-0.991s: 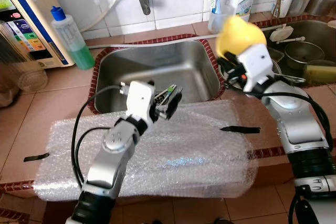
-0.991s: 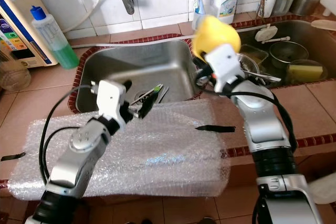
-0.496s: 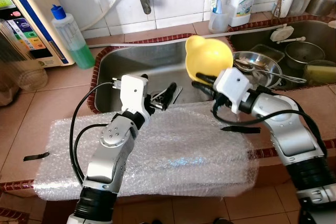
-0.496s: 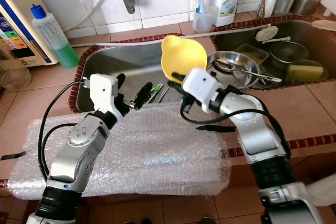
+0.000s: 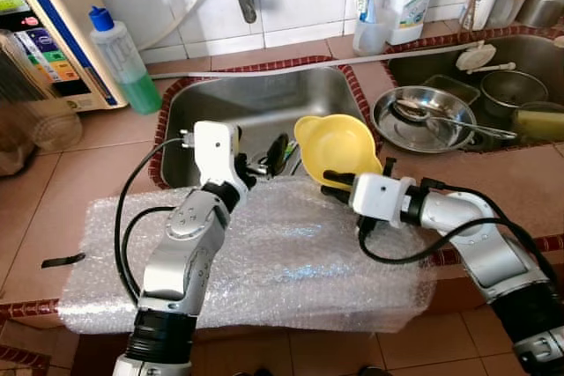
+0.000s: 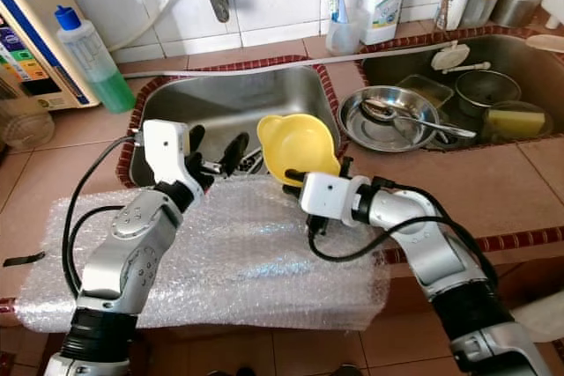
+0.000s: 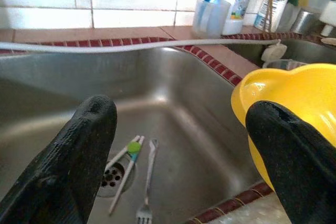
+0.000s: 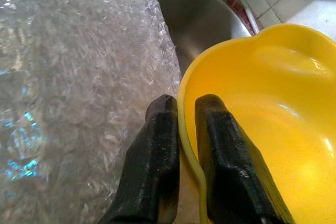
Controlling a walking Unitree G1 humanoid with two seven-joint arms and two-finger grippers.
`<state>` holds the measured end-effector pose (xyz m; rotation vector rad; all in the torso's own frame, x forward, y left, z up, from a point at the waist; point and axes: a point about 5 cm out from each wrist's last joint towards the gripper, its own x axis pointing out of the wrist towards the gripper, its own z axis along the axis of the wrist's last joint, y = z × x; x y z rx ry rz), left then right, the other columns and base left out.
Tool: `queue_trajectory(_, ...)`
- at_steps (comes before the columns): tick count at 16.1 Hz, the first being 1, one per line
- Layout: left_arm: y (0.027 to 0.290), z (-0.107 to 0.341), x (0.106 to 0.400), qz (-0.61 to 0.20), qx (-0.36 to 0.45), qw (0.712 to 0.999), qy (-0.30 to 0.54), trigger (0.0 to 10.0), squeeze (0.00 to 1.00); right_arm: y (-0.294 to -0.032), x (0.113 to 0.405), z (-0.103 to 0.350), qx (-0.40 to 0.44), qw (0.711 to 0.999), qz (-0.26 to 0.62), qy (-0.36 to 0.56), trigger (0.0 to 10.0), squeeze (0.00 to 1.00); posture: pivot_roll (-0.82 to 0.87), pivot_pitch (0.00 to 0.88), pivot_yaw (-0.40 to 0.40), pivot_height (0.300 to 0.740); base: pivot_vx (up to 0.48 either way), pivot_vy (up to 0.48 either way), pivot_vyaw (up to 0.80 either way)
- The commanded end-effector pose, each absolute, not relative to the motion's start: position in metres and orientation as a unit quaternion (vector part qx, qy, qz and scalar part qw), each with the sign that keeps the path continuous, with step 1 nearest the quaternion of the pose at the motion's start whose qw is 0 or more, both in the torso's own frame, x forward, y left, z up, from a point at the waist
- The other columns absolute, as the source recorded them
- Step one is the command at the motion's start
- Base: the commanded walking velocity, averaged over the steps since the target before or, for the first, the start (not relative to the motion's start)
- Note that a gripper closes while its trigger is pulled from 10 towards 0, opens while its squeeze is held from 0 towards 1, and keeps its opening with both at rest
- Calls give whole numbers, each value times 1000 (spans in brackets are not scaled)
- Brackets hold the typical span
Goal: Kitchen organization
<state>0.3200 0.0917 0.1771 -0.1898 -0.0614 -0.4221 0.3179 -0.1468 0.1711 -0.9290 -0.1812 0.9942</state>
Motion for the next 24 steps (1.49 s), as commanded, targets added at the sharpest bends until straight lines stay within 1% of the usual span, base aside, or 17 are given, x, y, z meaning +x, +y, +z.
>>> queue_trajectory(1,93,173,320,-210,-102,972,-15,10000,0,-144,316,165,-442,756,477,-76,0,0,-324,169,156,740,0,0,0)
queue_trajectory(2,89,174,319,-219,-114,969,-7,10000,0,-144,317,163,-456,747,477,-80,0,0,-323,169,157,740,0,0,0)
queue_trajectory(4,85,173,318,-234,-121,965,4,10000,0,-145,319,163,-464,744,473,-83,0,0,-322,169,157,740,0,0,0)
queue_trajectory(6,82,171,316,-244,-121,962,17,10000,0,-148,322,164,-482,735,469,-87,0,0,-322,168,157,740,0,0,0)
queue_trajectory(8,77,171,315,-259,-132,956,30,10000,0,-149,329,167,-507,721,462,-97,0,0,-324,168,158,740,0,0,0)
queue_trajectory(12,70,169,313,-277,-129,951,44,10000,0,-144,335,174,-514,716,457,-118,0,0,-326,168,156,740,0,0,0)
queue_trajectory(16,69,170,313,-276,-132,951,45,10000,0,-127,336,182,-503,712,463,-157,0,0,-327,169,157,740,0,0,0)
queue_trajectory(19,71,172,316,-262,-132,955,37,10000,0,-114,335,187,-489,714,467,-181,0,0,-324,167,154,740,0,0,0)
queue_trajectory(22,76,178,324,-238,-137,961,22,10000,0,-96,327,187,-464,717,479,-204,0,0,-322,167,153,740,0,0,0)
queue_trajectory(24,77,181,327,-232,-139,963,14,10000,0,-94,325,186,-462,716,482,-205,0,0,-322,167,153,740,0,0,0)
